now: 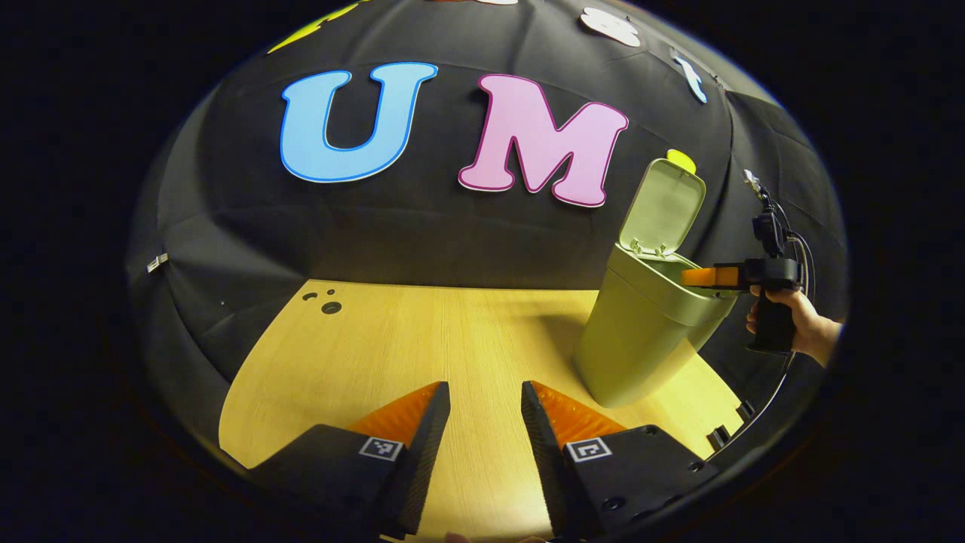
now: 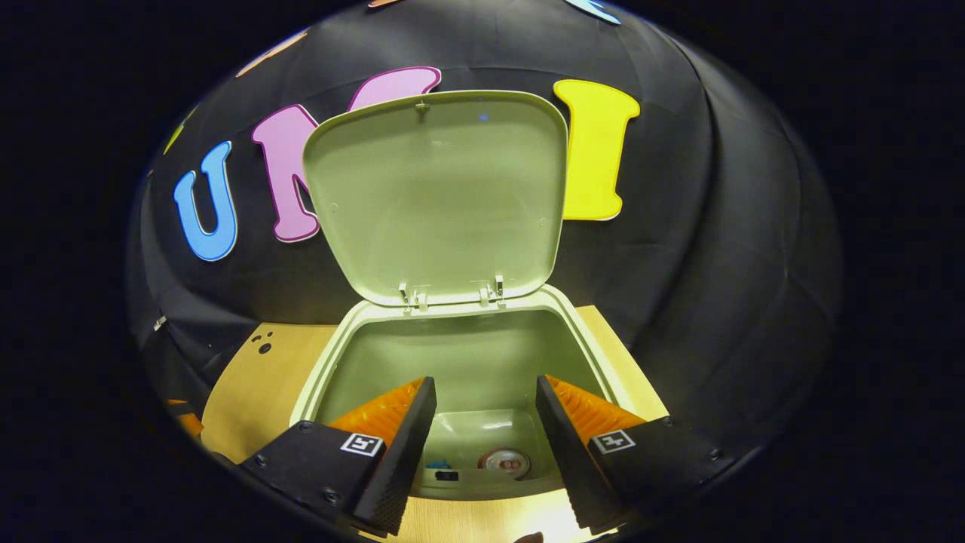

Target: Press the lid of the desktop garbage bin to open it, pick up the crumpled paper on the desktop and throw it into the bin, then pick up the pop can on the desktop and drop it into the bin, and finally close the garbage bin lid.

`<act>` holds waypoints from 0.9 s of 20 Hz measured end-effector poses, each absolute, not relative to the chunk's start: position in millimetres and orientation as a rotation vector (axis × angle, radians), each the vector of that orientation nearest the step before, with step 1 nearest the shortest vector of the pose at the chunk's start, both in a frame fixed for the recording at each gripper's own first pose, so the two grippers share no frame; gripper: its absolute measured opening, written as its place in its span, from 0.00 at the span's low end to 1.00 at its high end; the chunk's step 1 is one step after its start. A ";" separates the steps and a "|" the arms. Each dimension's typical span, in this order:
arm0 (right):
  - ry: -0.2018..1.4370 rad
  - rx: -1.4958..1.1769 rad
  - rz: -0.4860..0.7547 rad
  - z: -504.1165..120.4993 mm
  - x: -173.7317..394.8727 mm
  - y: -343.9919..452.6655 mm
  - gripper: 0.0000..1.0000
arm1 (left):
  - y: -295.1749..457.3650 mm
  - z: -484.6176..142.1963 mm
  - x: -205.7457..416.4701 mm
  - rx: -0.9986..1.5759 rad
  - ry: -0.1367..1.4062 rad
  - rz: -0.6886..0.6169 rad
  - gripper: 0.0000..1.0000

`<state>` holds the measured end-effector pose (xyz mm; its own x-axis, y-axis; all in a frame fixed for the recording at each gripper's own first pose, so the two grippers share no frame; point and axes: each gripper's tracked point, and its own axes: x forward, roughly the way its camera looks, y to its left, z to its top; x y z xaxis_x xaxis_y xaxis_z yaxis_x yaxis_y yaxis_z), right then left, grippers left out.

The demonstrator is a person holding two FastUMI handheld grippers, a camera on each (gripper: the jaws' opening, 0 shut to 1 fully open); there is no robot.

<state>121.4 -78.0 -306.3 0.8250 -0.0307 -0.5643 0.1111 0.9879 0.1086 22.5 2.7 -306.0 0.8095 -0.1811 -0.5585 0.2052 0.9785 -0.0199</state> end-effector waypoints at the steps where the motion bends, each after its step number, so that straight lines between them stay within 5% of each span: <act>1: 0.592 0.136 -0.074 -303.8 119.2 -76.9 0.84 | 2.2 -305.8 23.6 0.043 0.593 -0.206 0.64; 9: 0.533 0.126 -0.070 -264.5 103.2 -74.9 0.84 | 2.2 -304.8 21.3 0.041 0.591 -0.207 0.64; 18: 0.274 0.123 -0.023 -120.1 125.1 -70.7 0.87 | -1.2 -303.7 20.1 0.031 0.586 -0.215 0.64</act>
<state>125.1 -70.7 -120.1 0.9625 -0.0059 -0.2714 0.0393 0.9922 0.1179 20.1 -1.2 -303.7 0.8114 -0.1923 -0.5519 0.2100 0.9772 -0.0316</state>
